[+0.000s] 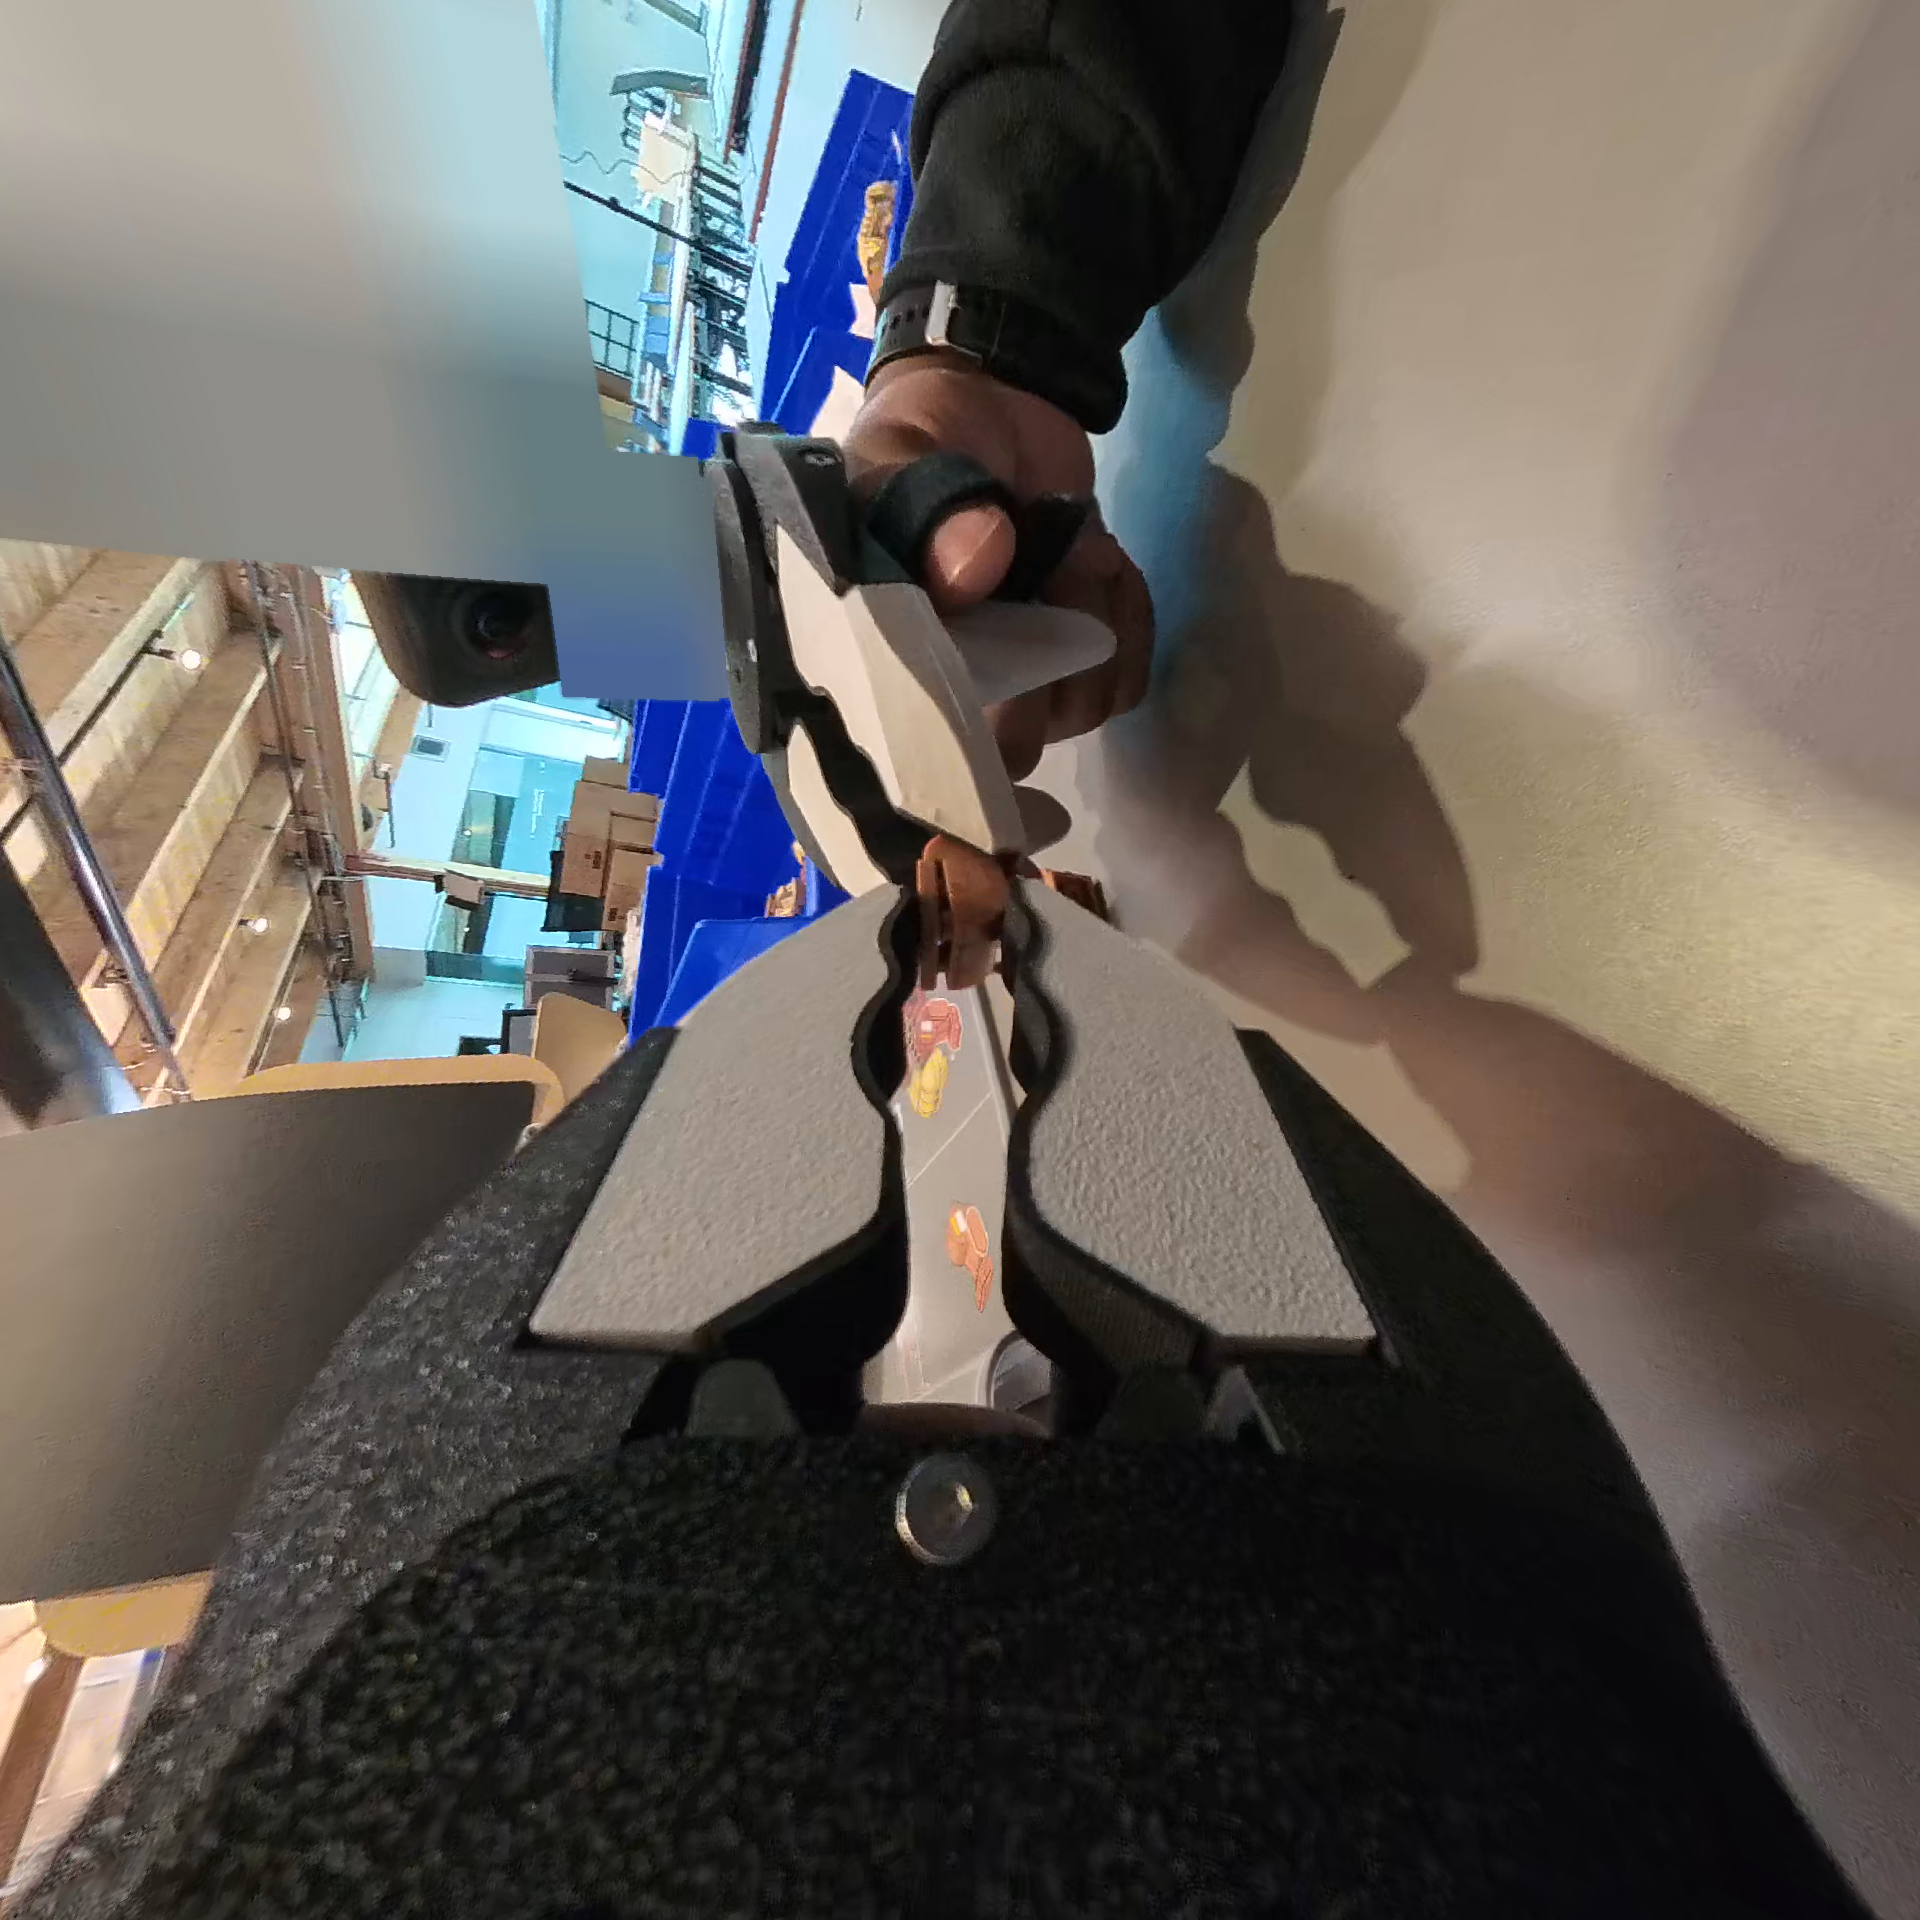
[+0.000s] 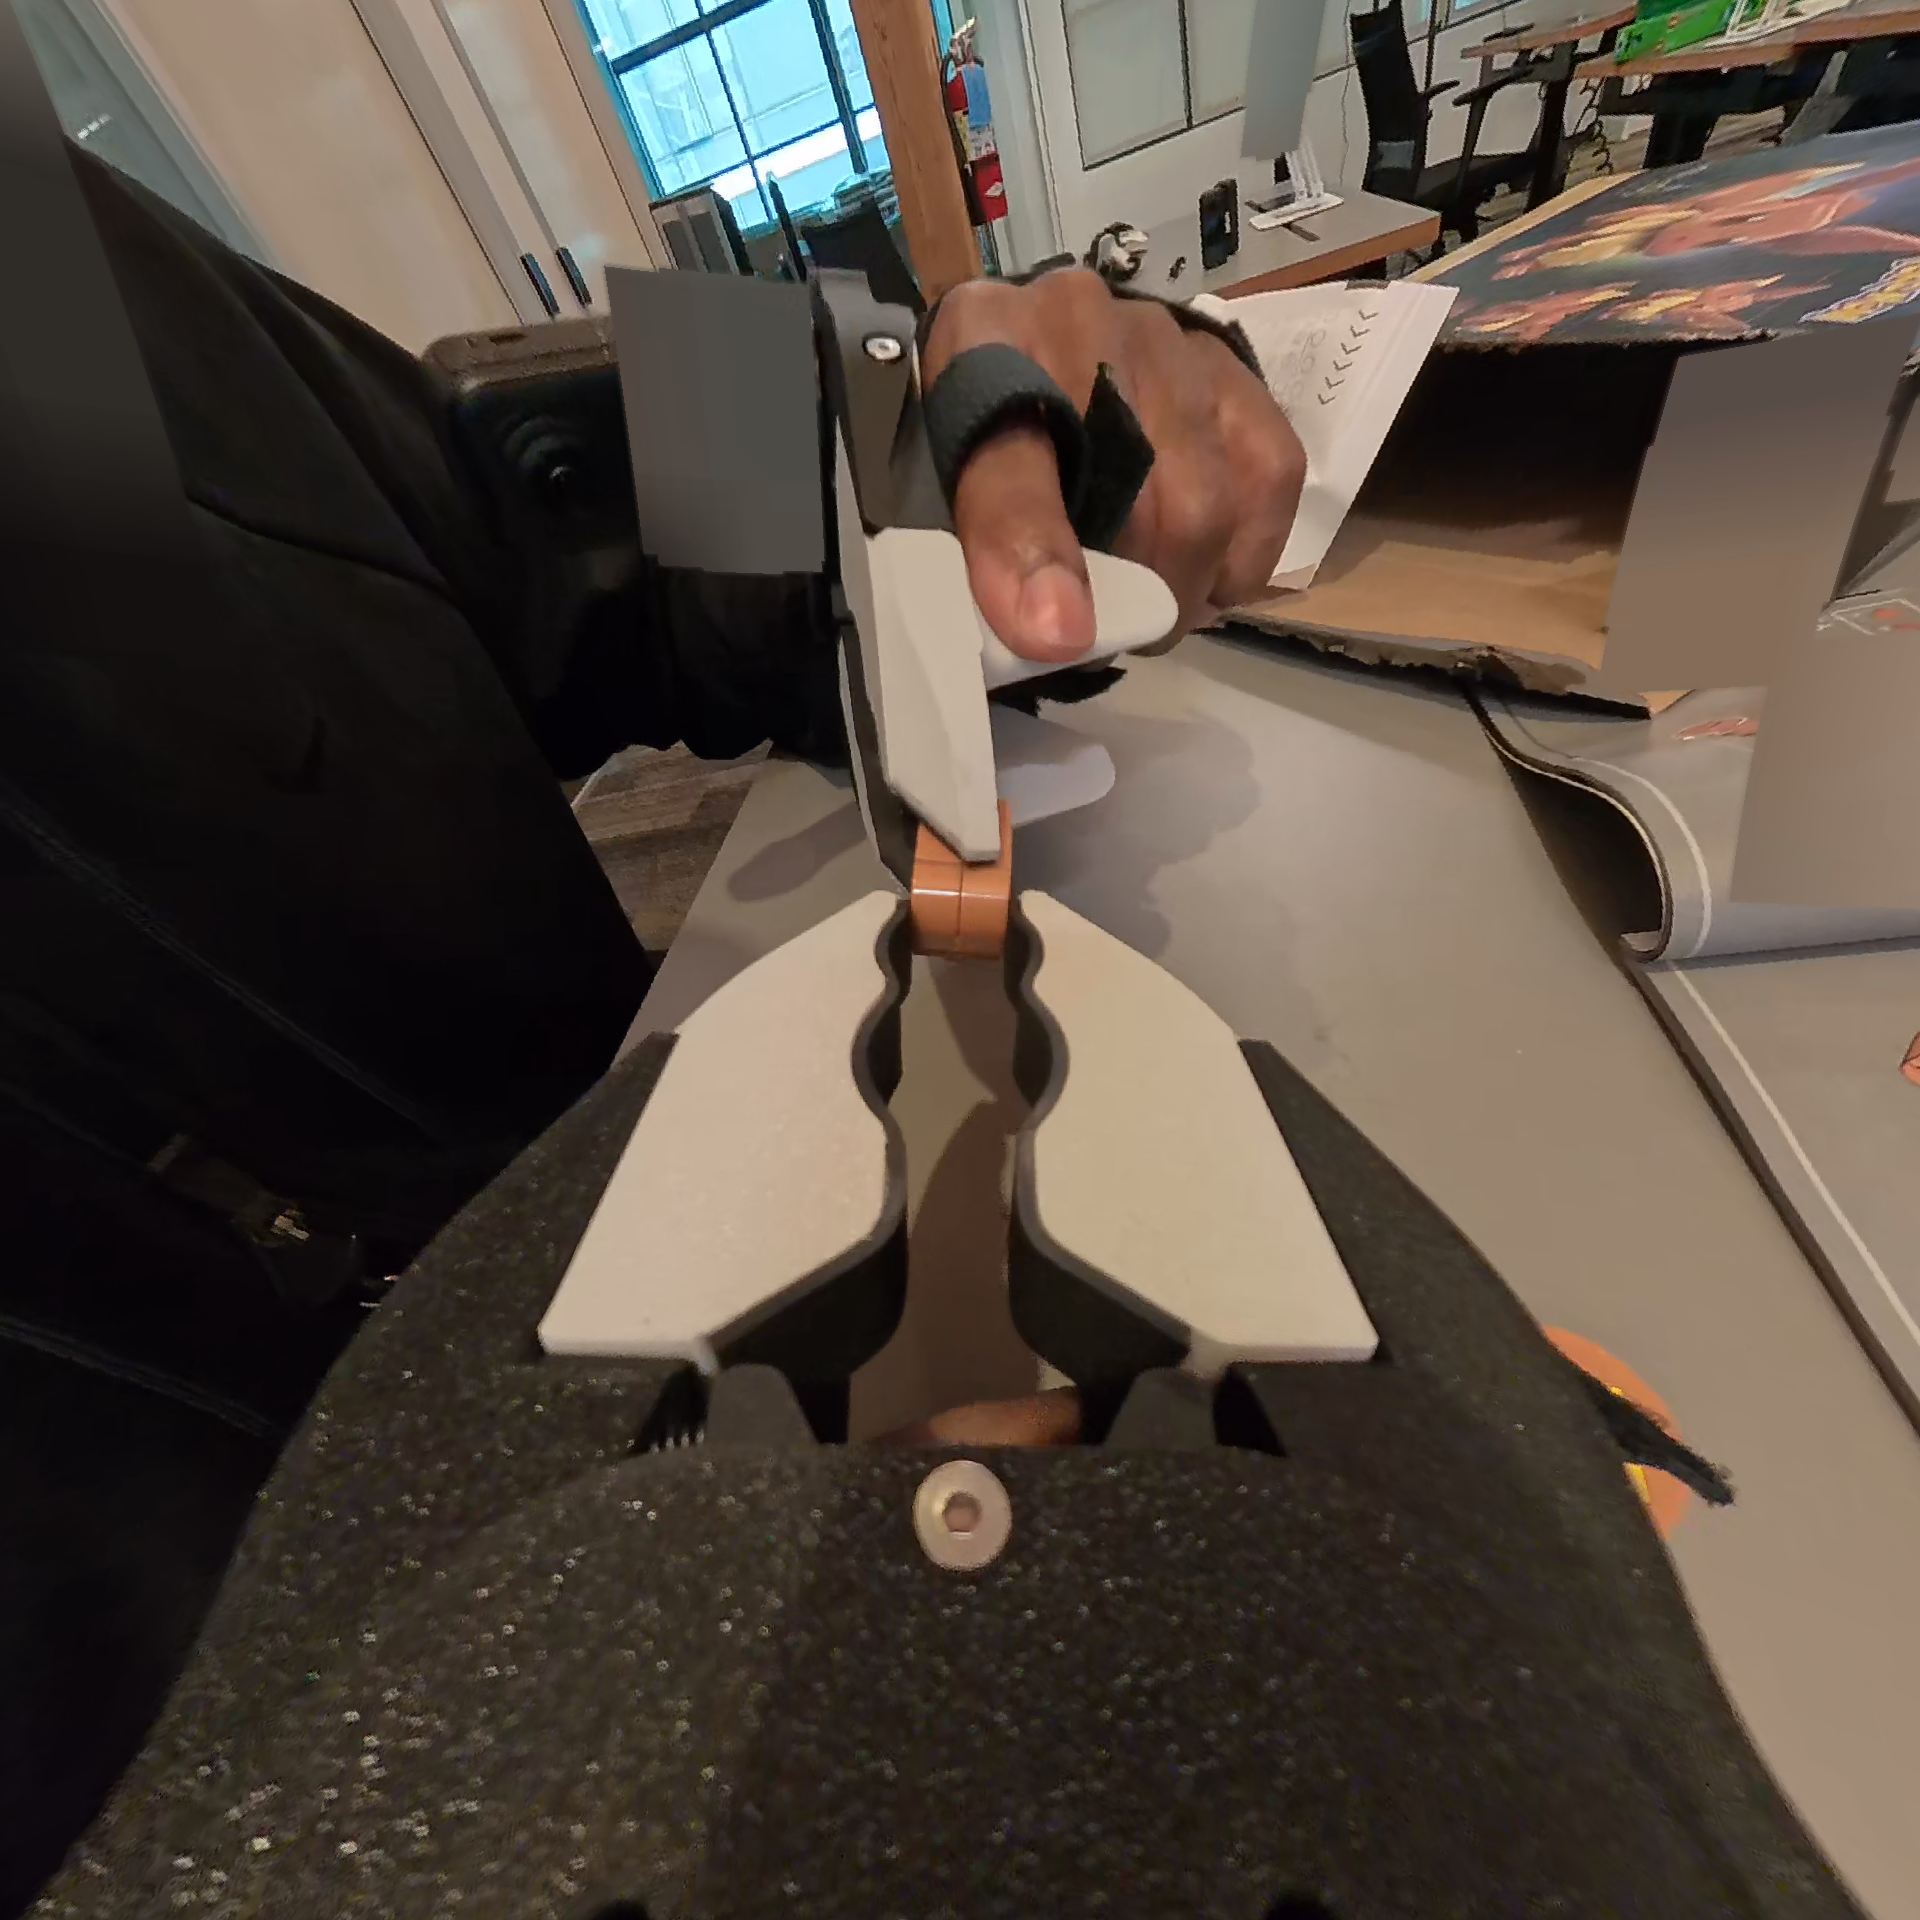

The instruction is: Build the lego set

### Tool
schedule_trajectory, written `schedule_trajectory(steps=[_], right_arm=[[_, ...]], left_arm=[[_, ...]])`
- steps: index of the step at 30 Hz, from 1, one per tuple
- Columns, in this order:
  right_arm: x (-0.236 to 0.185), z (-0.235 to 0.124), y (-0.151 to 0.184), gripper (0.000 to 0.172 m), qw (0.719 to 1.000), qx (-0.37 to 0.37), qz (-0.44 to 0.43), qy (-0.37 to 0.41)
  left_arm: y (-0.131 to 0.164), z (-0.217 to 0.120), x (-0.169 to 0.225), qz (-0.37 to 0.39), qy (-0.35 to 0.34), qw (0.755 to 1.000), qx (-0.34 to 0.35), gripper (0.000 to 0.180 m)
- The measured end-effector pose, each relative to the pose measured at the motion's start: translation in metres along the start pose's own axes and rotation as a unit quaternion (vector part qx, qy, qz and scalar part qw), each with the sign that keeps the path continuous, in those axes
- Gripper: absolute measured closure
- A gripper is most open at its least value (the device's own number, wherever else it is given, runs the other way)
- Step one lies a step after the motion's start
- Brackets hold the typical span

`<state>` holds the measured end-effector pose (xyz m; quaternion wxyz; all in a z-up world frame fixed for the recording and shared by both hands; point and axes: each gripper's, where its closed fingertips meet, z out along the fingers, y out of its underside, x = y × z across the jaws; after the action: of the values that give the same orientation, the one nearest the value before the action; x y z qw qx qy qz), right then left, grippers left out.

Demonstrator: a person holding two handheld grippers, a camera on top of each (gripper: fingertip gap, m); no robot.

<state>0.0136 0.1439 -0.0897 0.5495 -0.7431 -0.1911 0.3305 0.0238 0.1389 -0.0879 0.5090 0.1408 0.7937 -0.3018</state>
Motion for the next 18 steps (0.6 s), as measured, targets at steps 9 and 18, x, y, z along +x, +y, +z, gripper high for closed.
schedule_trajectory(steps=[9, 18], right_arm=[[-0.0003, 0.0010, 0.0012, 0.155, 1.000, 0.000, -0.006, 0.002], [-0.0014, 0.0028, 0.0014, 0.154, 1.000, 0.003, -0.008, 0.000]], left_arm=[[0.0001, 0.0004, 0.0013, -0.021, -0.004, 1.000, 0.001, 0.166], [-0.0002, 0.0000, 0.0026, -0.032, 0.010, 0.999, 0.001, 0.167]])
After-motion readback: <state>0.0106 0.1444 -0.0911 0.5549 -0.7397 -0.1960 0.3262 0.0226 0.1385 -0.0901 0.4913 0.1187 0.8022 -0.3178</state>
